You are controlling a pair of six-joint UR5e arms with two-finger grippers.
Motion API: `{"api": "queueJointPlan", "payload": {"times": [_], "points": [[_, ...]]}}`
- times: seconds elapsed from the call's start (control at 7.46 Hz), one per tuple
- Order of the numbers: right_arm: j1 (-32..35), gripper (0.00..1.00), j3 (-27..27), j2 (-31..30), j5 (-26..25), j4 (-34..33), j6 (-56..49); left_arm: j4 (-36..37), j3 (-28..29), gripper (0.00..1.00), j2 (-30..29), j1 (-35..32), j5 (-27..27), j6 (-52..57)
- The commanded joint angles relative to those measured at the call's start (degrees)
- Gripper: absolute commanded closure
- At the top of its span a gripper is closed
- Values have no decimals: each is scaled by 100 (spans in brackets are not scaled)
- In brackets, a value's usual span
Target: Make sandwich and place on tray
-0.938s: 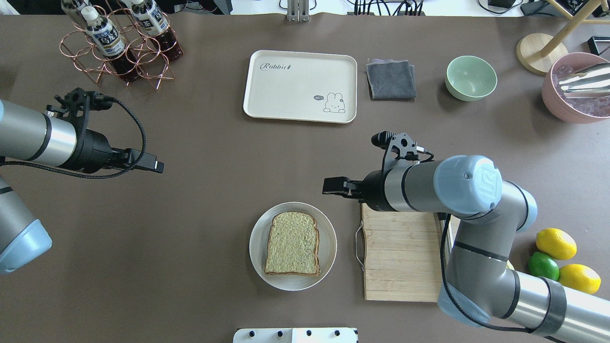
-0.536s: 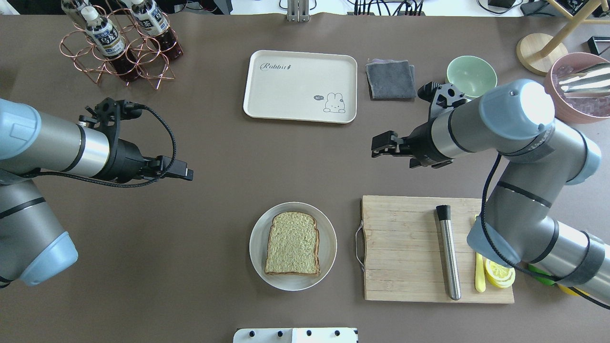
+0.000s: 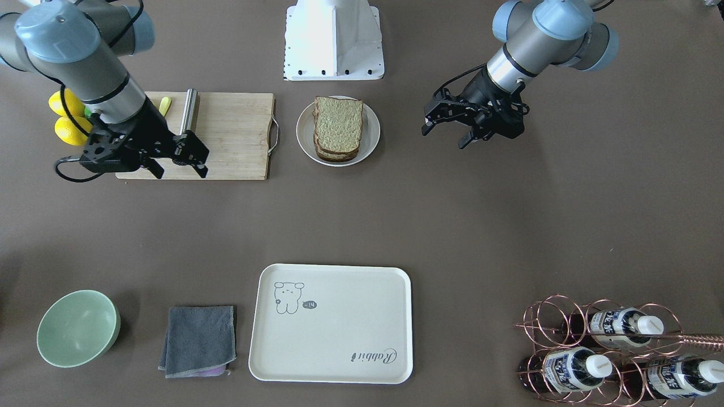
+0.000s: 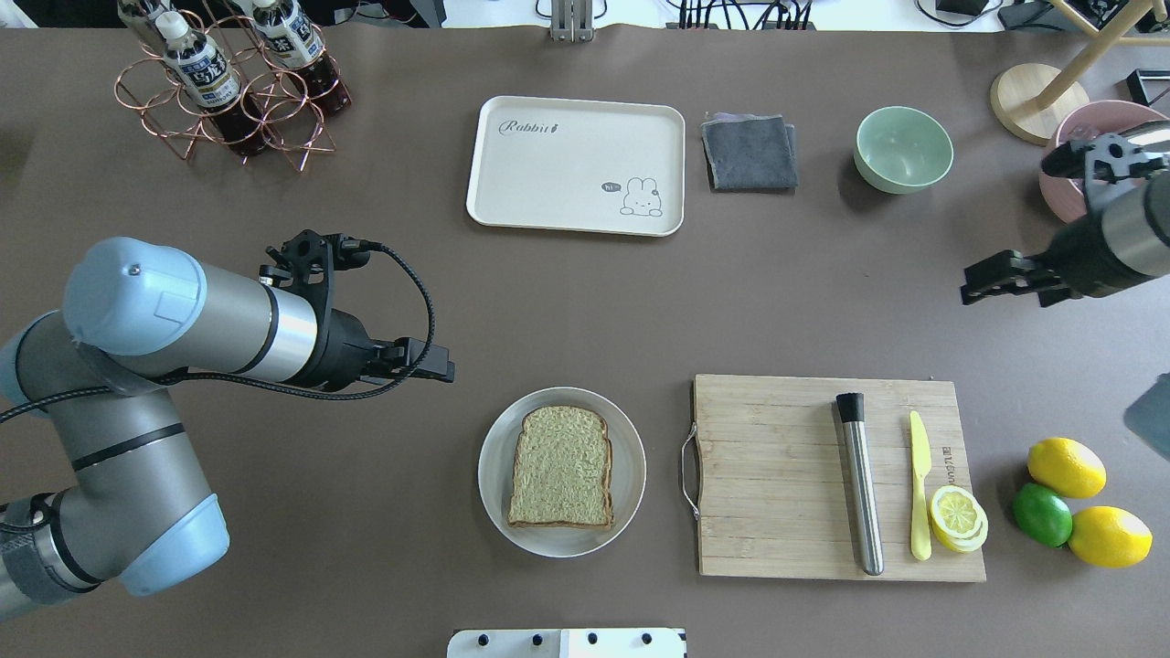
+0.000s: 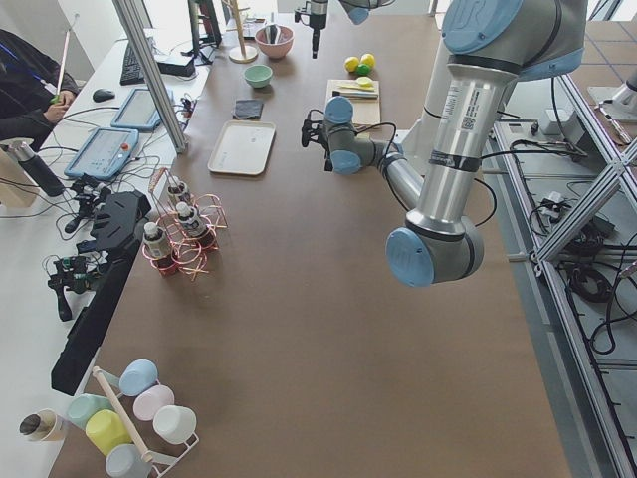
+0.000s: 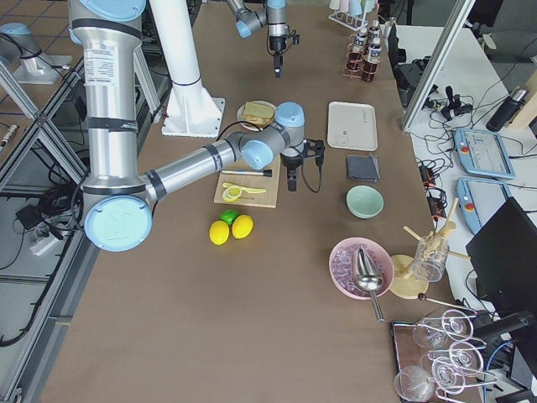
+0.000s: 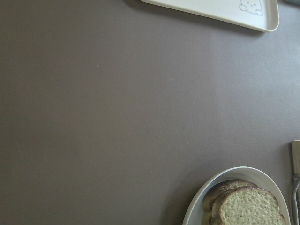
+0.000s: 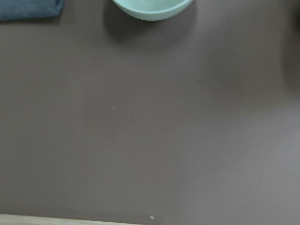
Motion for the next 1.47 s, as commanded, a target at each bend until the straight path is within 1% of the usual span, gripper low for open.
{"api": "queueJointPlan", "payload": {"times": [0.0,0.13,0.27,0.4,0.54,0.67,0.94,1.07,1.21,1.34], "points": [[1203,0,-203,-1202,238,-64,-2429,856,8,2,-508,257,183,2],[1747,0,-466,-1362,342,-151,-3307,858,16,2,-534,293,183,11],[2300,0,-713,-1485,500,-395,-4307,927,86,2,-517,302,183,28],[2715,0,-811,-1617,554,-502,-4813,937,139,2,-500,398,192,54],[2971,0,-942,-1722,607,-503,-5262,928,244,2,-482,721,566,55],[3096,0,-1144,-1706,807,-495,-5501,919,332,2,-508,1203,1101,55],[3185,0,-1207,-1723,818,-494,-5504,840,552,2,-526,1243,1150,72],[3202,0,-1242,-1715,818,-494,-5504,823,570,2,-526,1243,1159,72],[3237,0,-1243,-1715,818,-494,-5504,805,553,8,-535,1243,1150,72],[3246,0,-1251,-1715,809,-494,-5504,709,570,24,-535,1243,1150,81]]}}
